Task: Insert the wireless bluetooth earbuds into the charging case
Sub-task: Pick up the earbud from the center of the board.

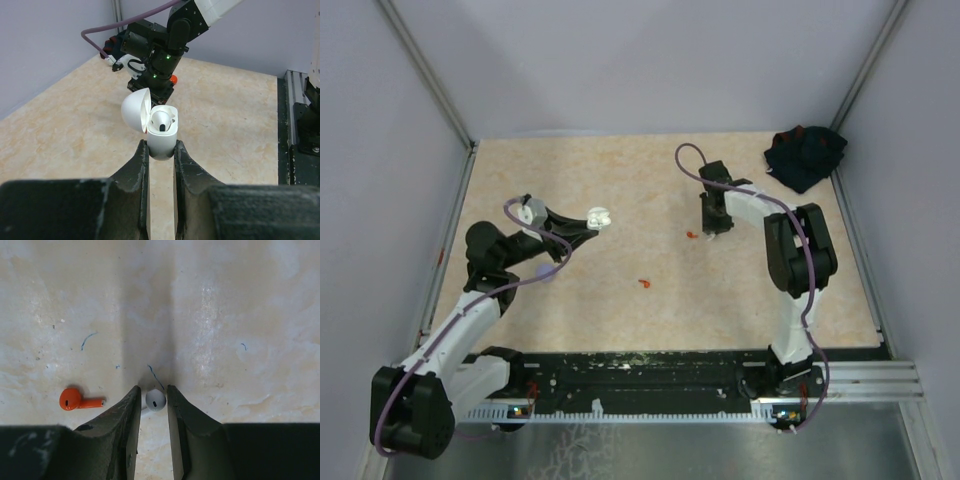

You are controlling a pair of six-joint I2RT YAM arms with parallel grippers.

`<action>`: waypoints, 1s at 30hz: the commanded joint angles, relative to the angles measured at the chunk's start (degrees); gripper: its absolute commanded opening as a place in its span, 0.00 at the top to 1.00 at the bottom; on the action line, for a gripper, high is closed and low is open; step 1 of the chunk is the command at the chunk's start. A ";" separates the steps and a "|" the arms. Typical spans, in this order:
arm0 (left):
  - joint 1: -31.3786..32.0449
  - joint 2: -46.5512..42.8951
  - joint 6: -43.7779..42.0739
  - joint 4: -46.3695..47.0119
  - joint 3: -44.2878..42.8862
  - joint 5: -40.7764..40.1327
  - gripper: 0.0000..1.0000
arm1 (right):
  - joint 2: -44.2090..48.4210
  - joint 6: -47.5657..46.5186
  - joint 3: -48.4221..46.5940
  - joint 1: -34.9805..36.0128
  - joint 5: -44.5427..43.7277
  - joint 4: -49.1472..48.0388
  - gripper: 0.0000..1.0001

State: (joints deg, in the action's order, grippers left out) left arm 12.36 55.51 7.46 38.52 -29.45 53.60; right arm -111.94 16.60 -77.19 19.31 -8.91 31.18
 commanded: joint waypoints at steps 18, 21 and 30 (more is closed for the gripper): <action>-0.41 1.01 1.48 2.77 -0.96 2.28 1.00 | 0.83 -0.58 -0.06 -0.15 3.45 2.46 0.71; -0.41 1.00 1.58 3.30 -0.80 2.63 1.00 | 1.01 -0.69 0.27 -0.17 3.29 2.72 0.71; -0.41 1.63 3.88 5.77 -0.35 3.49 1.00 | 2.96 -0.78 3.12 -0.15 3.55 1.56 0.74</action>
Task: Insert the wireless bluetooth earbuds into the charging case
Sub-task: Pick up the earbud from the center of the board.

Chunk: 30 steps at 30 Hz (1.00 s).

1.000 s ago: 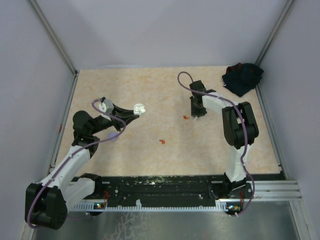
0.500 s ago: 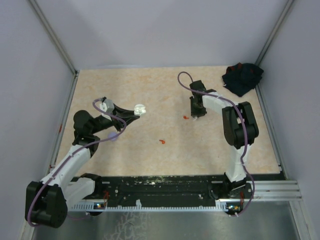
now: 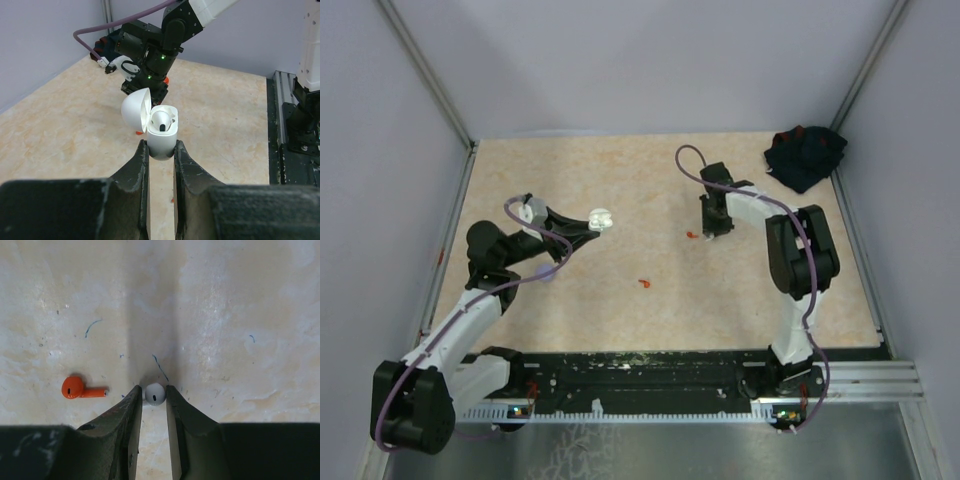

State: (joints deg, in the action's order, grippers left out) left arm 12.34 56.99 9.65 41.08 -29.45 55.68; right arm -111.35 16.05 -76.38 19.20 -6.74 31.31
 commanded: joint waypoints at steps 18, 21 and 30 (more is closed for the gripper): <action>1.23 0.95 2.22 6.52 0.93 1.86 1.00 | 18.89 -1.58 8.91 3.26 -1.45 0.77 0.86; 2.82 1.09 0.35 5.23 0.87 1.10 1.00 | 23.97 -2.49 8.66 6.60 -5.47 2.00 0.86; 10.66 -0.30 -7.06 -2.76 -0.14 -7.29 1.00 | 38.24 -6.21 7.23 15.13 -9.65 1.74 0.86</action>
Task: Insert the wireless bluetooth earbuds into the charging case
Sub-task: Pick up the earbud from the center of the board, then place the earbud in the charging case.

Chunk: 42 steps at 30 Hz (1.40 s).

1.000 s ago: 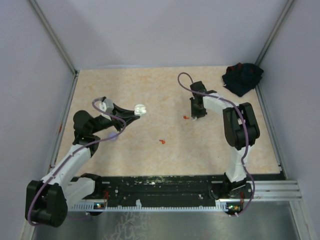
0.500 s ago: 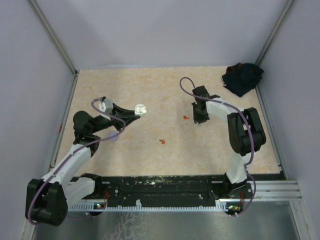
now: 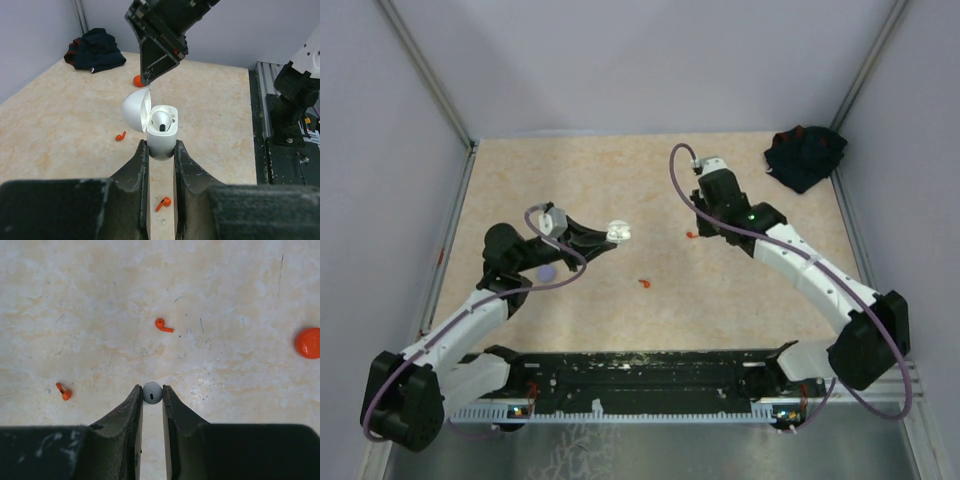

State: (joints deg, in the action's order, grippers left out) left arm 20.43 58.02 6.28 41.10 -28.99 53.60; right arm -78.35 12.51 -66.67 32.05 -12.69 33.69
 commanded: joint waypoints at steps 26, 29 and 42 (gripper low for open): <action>15.44 6.65 -5.88 21.67 5.39 -22.67 1.00 | 15.17 -29.77 -0.09 35.67 -28.22 -22.20 0.85; 15.69 6.18 -4.69 20.72 4.84 -22.85 1.00 | 13.42 -32.86 -0.10 38.34 -31.39 -24.60 0.85; 16.74 5.00 0.26 20.61 5.35 -24.78 1.00 | 7.59 -38.81 -0.04 43.27 -37.28 -29.76 0.85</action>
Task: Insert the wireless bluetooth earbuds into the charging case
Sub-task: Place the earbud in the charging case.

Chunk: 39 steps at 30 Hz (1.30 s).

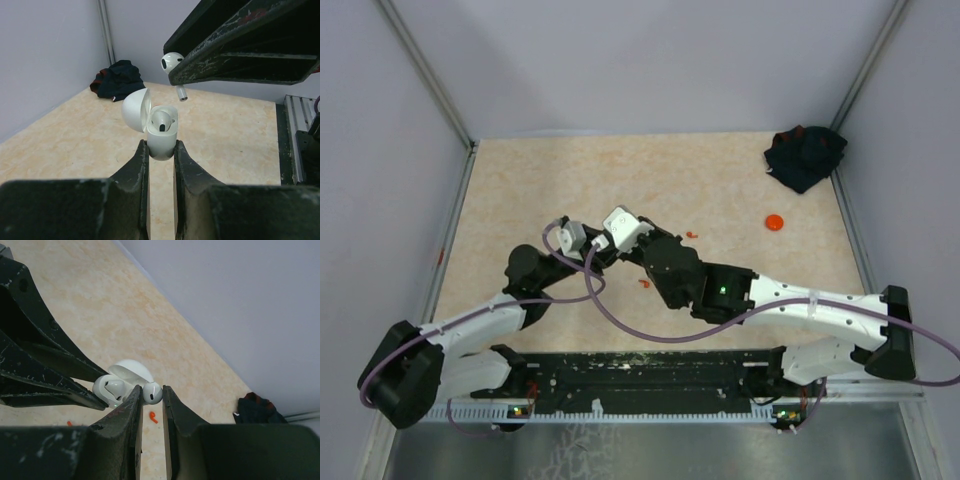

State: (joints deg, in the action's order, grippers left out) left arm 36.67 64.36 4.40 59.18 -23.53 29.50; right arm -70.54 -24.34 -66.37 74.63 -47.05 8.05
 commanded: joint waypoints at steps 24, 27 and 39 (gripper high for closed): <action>1.55 0.24 5.22 6.83 -0.30 -0.70 1.00 | -1.85 -2.10 0.15 1.02 -2.21 -3.01 0.85; 1.65 0.38 5.22 6.85 -0.36 -1.20 1.00 | -1.88 -1.14 -0.60 1.25 -1.32 -1.78 0.84; 2.26 0.55 2.27 5.01 0.19 -3.74 1.00 | -2.85 5.44 -4.36 1.22 1.96 4.26 0.82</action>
State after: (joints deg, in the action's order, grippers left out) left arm 38.30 64.88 7.92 62.41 -23.29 27.92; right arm -72.75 -23.29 -67.07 74.98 -48.53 10.70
